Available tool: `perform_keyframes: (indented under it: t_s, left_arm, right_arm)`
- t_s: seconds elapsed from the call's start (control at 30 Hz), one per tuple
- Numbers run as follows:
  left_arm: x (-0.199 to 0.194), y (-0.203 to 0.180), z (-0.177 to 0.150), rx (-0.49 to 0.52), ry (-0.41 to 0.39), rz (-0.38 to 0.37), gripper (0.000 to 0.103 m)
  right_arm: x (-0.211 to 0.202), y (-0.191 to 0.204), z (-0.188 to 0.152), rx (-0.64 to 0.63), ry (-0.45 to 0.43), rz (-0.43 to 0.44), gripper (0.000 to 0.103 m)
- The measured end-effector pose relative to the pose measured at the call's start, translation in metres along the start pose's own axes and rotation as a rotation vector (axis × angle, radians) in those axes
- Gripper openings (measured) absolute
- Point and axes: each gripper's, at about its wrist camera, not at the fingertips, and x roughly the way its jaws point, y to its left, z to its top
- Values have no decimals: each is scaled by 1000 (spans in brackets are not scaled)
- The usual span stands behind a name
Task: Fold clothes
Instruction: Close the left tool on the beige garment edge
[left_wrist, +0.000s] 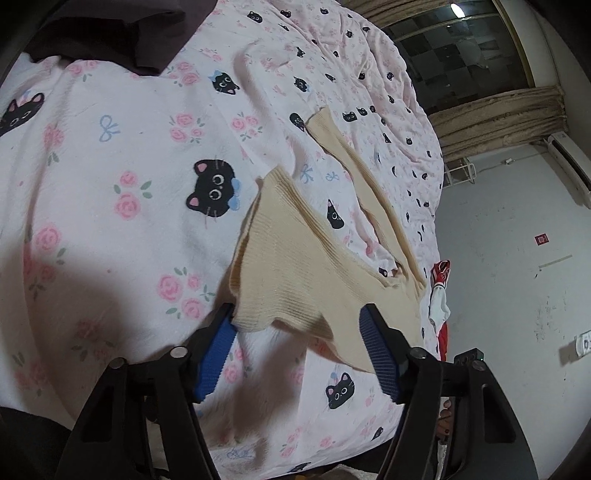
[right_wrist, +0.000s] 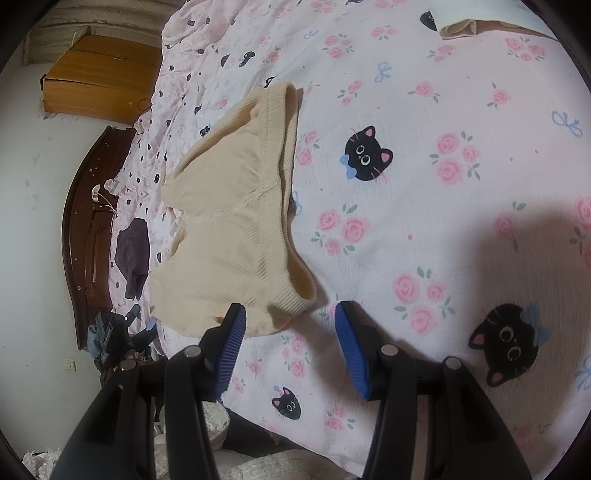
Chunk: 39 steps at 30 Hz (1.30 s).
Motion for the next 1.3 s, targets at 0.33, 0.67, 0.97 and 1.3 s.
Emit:
perform_keyframes:
  t_s: [0.33, 0.67, 0.97, 1.3]
  left_arm:
    - [-5, 19, -4, -65, -3, -23, 16]
    - [-19, 10, 1, -18, -38, 42, 14]
    - [-15, 14, 3, -78, -38, 11, 15]
    - [-15, 19, 4, -136, -68, -24, 46]
  right_arm:
    - [0, -1, 1, 4, 1, 3, 52]
    - [0, -2, 1, 3, 2, 3, 52]
    - [-1, -3, 2, 1, 2, 4, 53]
    - [-2, -5, 2, 3, 6, 6, 53]
